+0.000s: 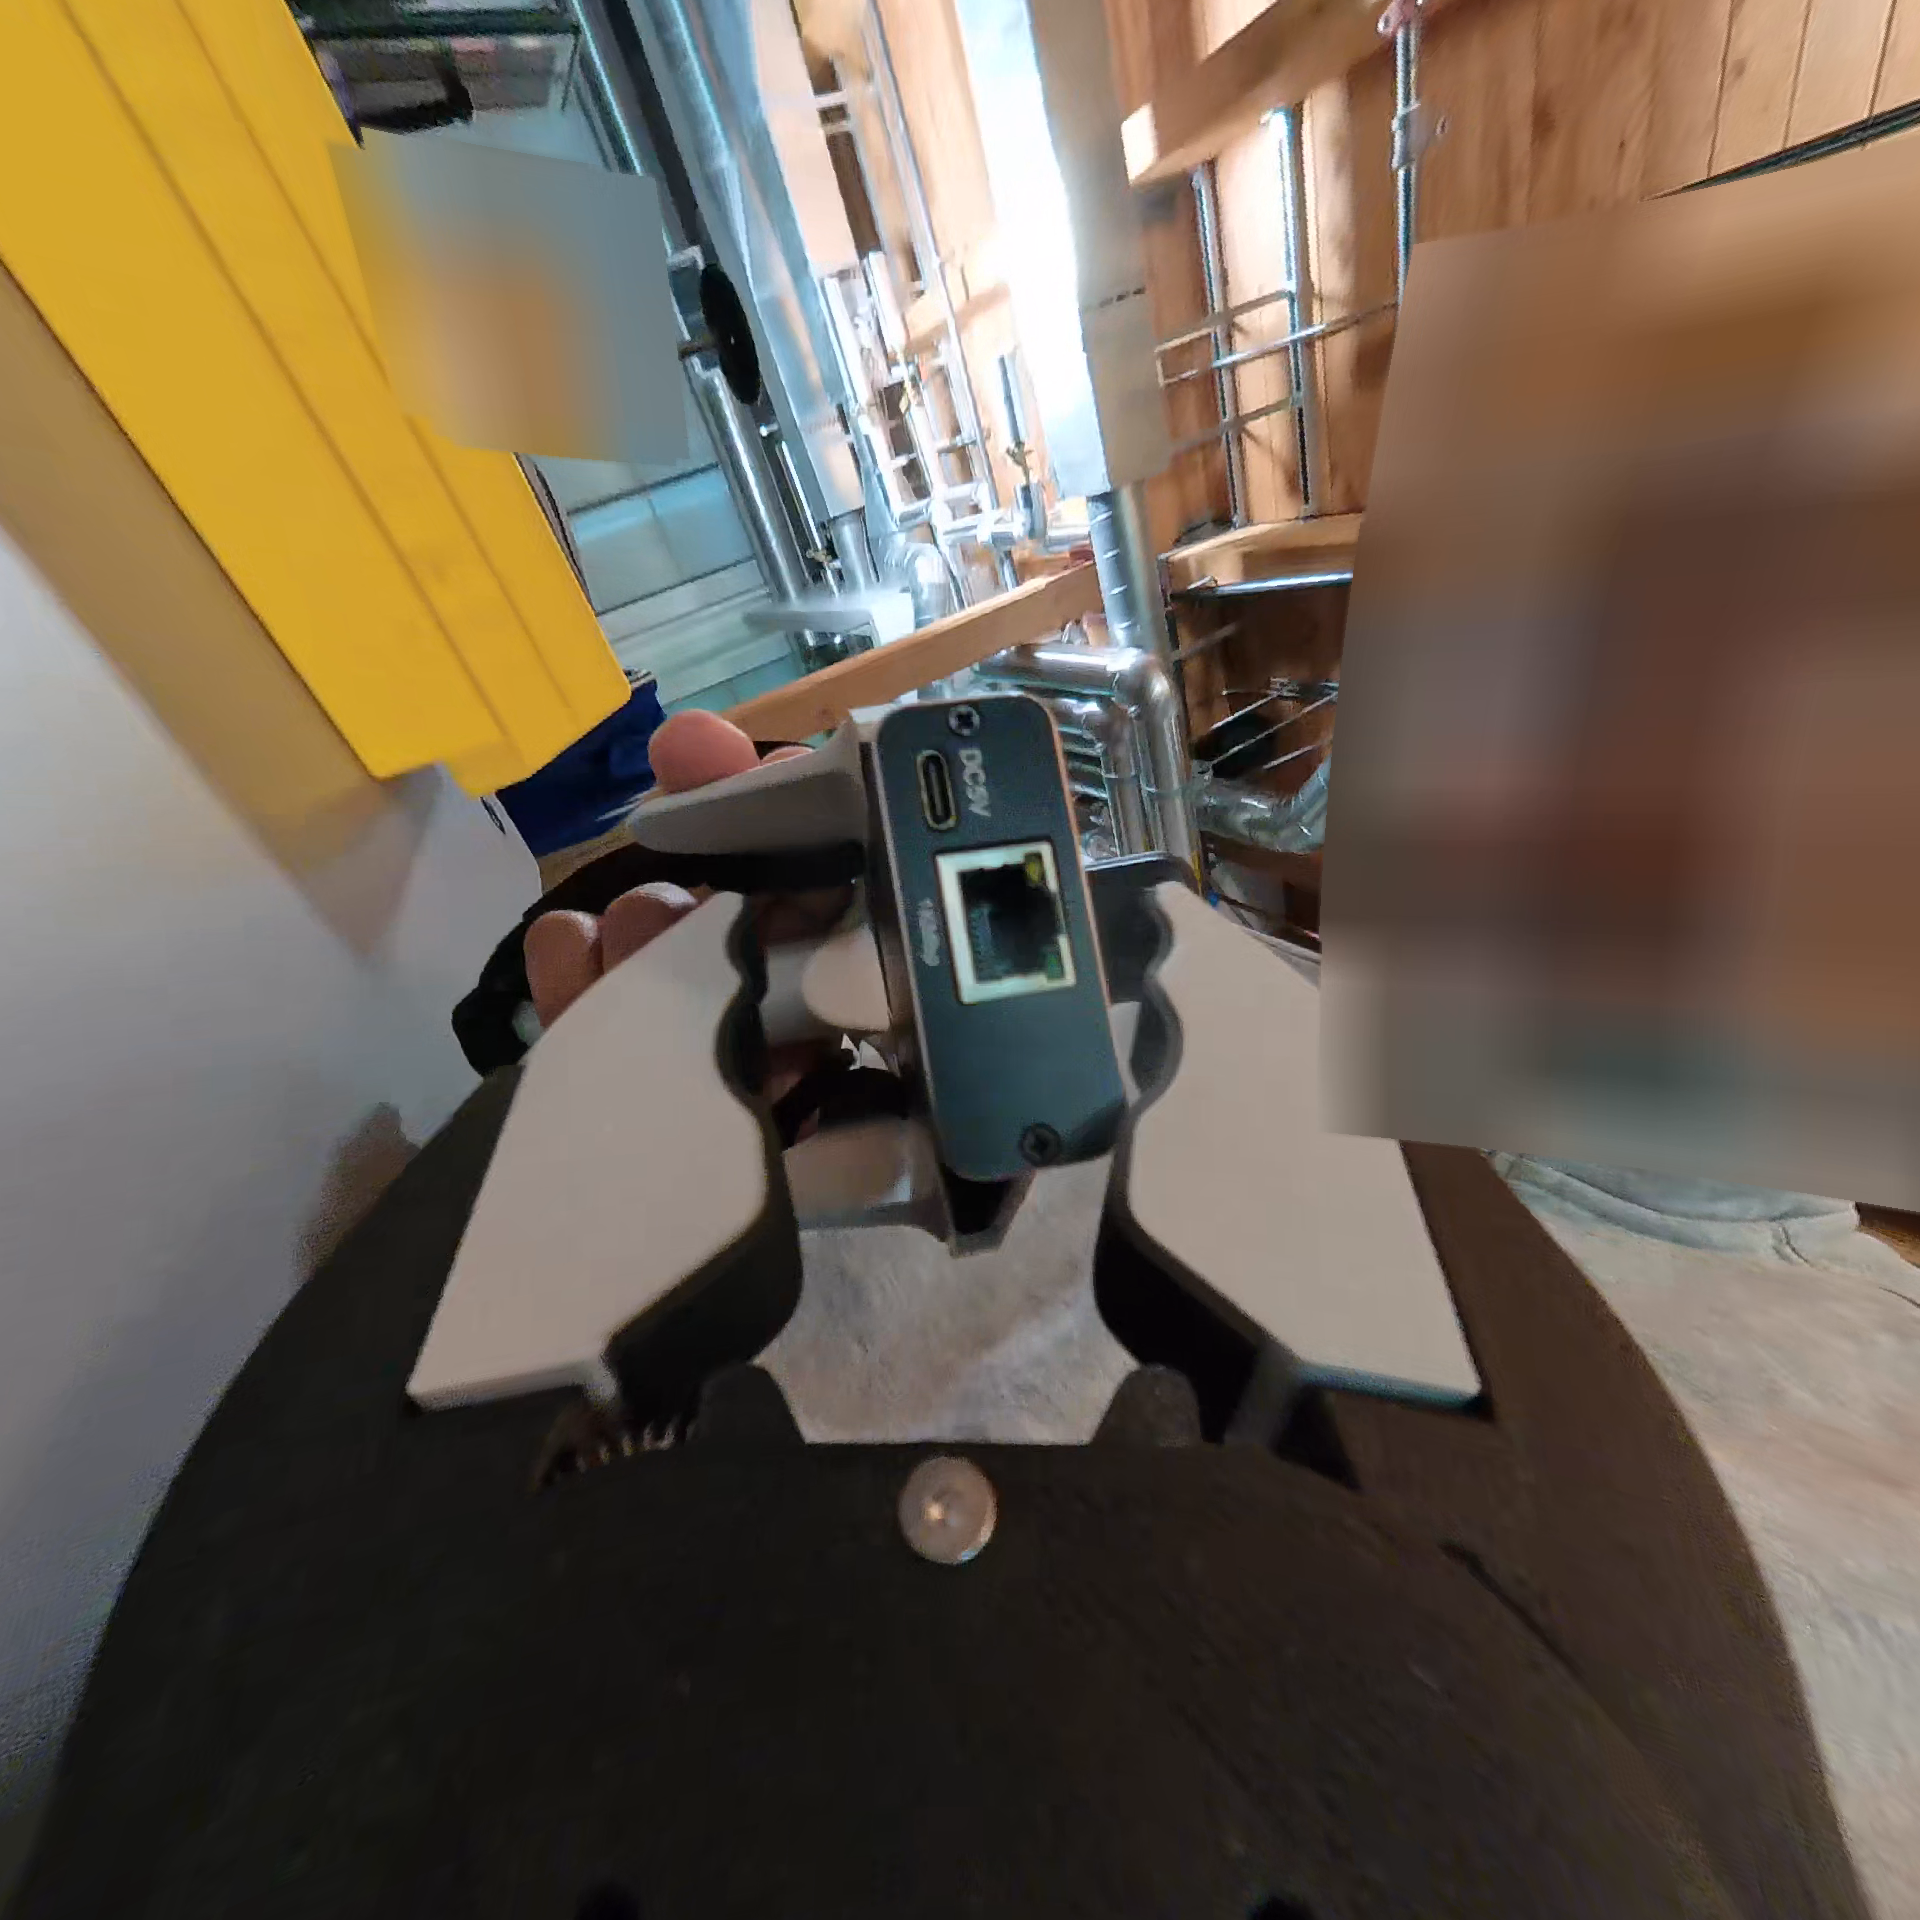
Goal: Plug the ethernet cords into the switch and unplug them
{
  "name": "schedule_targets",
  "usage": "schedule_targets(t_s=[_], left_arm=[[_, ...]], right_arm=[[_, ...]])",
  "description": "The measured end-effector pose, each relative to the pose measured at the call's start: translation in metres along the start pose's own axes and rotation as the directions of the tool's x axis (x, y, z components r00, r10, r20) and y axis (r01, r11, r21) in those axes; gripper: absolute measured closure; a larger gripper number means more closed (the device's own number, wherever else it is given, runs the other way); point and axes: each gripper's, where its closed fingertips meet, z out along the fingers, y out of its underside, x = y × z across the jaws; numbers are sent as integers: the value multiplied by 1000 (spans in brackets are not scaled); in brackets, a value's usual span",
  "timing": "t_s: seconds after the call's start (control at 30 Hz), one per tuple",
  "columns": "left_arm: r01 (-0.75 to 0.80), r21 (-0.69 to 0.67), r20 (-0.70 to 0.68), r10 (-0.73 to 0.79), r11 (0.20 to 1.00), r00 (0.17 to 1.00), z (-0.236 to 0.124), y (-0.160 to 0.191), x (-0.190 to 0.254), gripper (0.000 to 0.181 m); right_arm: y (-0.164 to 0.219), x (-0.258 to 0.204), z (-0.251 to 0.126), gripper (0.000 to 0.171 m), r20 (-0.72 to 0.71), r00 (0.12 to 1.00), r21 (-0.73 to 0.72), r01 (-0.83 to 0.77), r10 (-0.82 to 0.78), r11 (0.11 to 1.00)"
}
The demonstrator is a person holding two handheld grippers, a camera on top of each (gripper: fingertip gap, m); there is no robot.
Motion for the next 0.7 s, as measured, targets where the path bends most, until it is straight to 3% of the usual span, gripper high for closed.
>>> schedule_targets(t_s=[0.13,0.3,0.4,0.53,0.63,0.7], left_arm=[[55,-68,-32,-57,996,998,-8,5,1,149],[119,-207,5,-120,971,993,-10,22,-2,155],[116,-216,-2,-119,969,993,-8,24,0,154],[83,-144,-23,-87,986,996,-13,9,4,155],[32,1,-59,-32,999,998,-24,-17,12,156],[-32,77,-29,34,996,999,-32,-31,13,155]], right_arm=[[4,-11,-3,107,107,994,-29,6,-3,1000],[3,-20,-10,107,233,969,-32,-78,83,996],[0,-18,-11,107,237,966,-6,-101,100,995],[-7,-2,-11,99,137,987,59,-97,89,994],[-13,15,-14,83,68,987,106,-154,147,982],[-12,19,-15,83,64,973,97,-225,220,969]])
